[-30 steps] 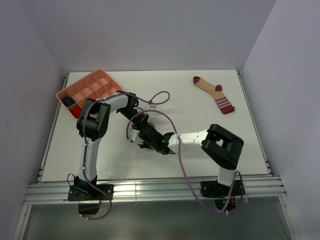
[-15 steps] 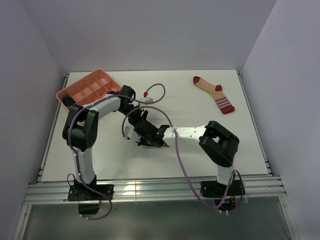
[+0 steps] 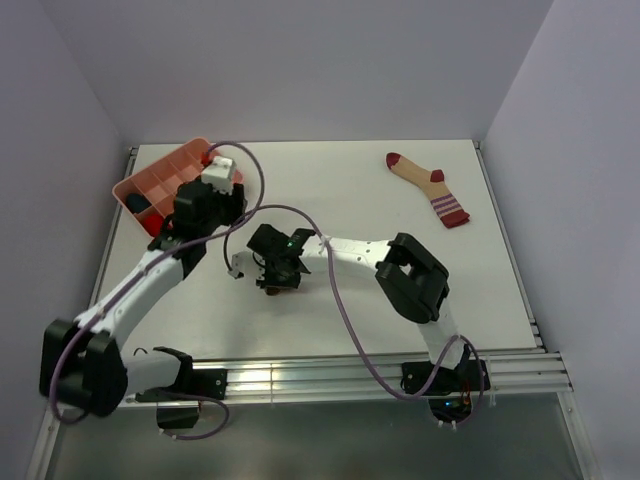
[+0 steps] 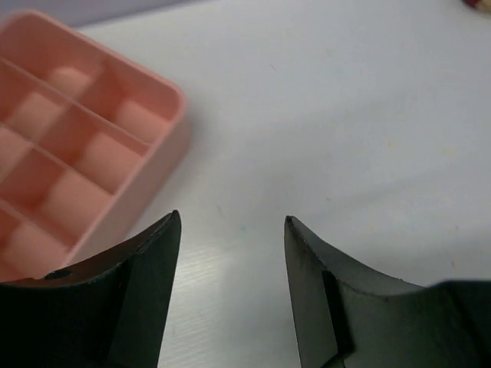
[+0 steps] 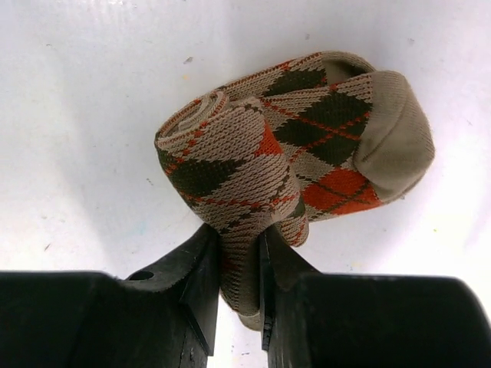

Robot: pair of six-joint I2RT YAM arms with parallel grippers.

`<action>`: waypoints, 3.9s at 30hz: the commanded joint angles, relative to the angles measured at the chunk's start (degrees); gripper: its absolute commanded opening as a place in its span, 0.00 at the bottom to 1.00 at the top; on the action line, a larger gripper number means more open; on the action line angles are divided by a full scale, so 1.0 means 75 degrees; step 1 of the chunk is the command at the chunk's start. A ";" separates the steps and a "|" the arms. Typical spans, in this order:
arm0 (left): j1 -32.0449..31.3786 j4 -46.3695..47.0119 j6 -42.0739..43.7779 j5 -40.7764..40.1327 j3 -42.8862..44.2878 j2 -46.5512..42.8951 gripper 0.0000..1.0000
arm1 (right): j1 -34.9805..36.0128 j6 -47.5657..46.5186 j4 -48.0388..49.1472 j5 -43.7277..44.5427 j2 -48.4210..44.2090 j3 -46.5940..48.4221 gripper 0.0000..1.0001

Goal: Roll the socks
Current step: Roll the sock at the center of the board.

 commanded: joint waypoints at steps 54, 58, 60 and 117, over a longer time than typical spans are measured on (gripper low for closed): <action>-0.0021 -0.4227 0.1485 0.3611 -0.0931 -0.6726 0.82 | -0.1096 0.0031 -0.5003 -0.2263 0.4138 0.3703 0.00; -0.0161 -0.3710 0.1298 0.3789 -0.1470 -0.6468 0.77 | -0.1202 0.0113 -0.4968 -0.2122 0.4103 0.3621 0.00; -0.0243 -0.3640 0.1297 0.3895 -0.1483 -0.6082 0.74 | -0.1214 0.0090 -0.4921 -0.2157 0.4033 0.3586 0.00; -0.3384 0.0451 0.3688 0.1270 -0.3710 -0.0456 0.37 | -0.1225 -0.0016 -0.4558 -0.2426 0.3599 0.3211 0.00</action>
